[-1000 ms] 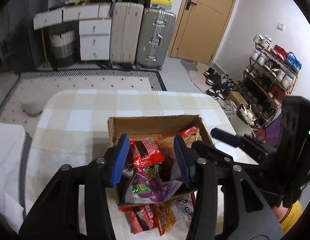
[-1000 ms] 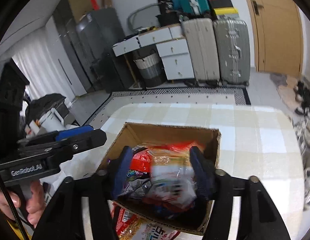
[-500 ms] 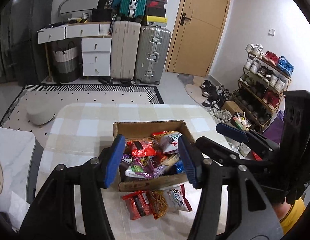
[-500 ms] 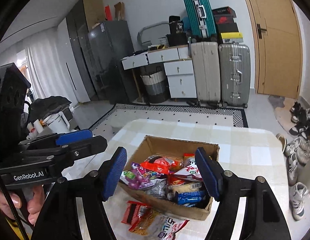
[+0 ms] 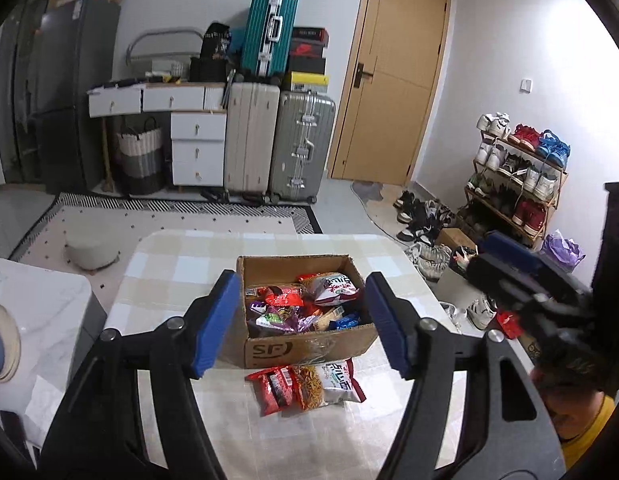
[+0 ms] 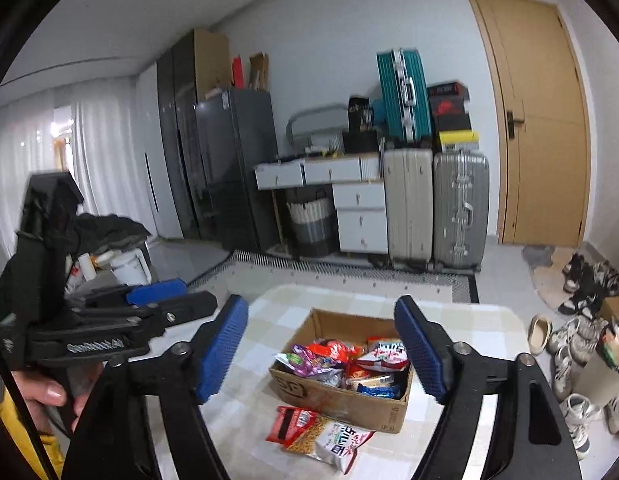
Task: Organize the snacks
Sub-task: 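Withdraw both grippers from the box toward the last snacks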
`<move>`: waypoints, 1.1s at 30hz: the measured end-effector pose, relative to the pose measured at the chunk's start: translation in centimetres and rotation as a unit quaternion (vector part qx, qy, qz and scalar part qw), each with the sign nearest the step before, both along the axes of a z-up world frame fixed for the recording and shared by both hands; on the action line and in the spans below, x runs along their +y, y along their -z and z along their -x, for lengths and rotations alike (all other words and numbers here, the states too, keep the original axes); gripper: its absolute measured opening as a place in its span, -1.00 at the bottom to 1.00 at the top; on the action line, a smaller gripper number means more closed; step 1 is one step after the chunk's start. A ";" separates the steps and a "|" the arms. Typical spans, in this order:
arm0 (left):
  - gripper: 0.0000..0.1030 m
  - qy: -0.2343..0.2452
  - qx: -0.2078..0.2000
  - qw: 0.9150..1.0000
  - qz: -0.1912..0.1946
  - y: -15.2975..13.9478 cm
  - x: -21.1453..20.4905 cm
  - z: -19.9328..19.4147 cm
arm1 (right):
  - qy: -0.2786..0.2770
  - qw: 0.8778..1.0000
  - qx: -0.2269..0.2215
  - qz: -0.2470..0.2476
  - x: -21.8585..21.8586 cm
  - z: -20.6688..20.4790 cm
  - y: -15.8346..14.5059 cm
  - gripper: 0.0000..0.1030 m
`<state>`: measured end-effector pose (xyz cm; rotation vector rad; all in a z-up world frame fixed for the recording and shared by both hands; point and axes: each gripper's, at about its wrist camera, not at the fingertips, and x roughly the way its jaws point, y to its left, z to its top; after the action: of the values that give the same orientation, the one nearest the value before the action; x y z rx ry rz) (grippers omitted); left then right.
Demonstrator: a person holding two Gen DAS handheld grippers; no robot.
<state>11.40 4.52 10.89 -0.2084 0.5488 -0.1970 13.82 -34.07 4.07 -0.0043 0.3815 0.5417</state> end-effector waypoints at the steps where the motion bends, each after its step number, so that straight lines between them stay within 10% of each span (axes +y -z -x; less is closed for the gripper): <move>1: 0.22 0.000 -0.004 1.000 -0.001 -0.3 0.0 1.1 | 0.000 1.000 -0.010 -0.005 -0.3 1.1 -0.5 0.55; 17: 0.69 -0.045 -0.071 0.996 0.008 1.4 1.7 19.4 | 0.031 0.995 -0.064 -0.063 -2.6 14.4 1.2 0.98; 33: 0.97 -0.051 0.029 0.998 0.005 14.1 0.9 15.0 | 0.057 0.998 0.018 -0.031 -2.3 13.7 12.0 0.99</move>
<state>-3.60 5.43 -3.20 -0.2511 0.5940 -0.0941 0.09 -36.40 -7.91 0.0864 0.3982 0.4404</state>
